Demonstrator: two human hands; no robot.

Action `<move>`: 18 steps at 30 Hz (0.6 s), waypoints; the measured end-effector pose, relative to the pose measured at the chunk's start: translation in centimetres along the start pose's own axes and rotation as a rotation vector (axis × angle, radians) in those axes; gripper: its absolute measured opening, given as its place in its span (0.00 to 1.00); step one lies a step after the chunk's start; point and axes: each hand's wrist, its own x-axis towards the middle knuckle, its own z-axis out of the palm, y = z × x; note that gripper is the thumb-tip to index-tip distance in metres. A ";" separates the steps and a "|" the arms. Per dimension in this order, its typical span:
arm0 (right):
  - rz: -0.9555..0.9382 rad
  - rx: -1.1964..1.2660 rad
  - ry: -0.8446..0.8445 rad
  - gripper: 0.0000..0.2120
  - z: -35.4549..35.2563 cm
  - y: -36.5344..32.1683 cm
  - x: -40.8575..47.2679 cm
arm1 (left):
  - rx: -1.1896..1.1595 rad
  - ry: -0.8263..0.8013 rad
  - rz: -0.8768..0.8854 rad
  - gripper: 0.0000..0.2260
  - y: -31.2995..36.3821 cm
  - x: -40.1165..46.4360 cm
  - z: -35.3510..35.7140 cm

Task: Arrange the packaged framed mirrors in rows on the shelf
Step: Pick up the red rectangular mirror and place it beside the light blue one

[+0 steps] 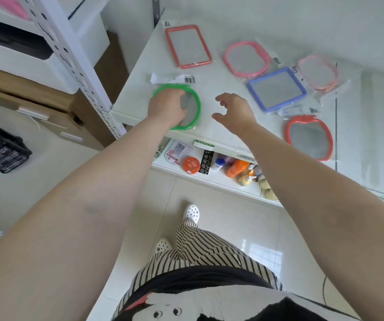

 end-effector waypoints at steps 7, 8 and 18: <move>0.015 0.029 0.006 0.24 -0.7 -0.8 8.8 | 0.034 0.042 -0.039 0.21 -1.7 7.3 -2.0; 0.018 0.029 0.006 0.24 -0.9 -0.9 9.9 | 0.028 0.041 -0.049 0.21 -1.9 8.3 -2.3; 0.052 -0.004 0.017 0.24 -1.9 -0.7 18.4 | -0.062 0.071 -0.129 0.11 -2.3 16.1 -1.7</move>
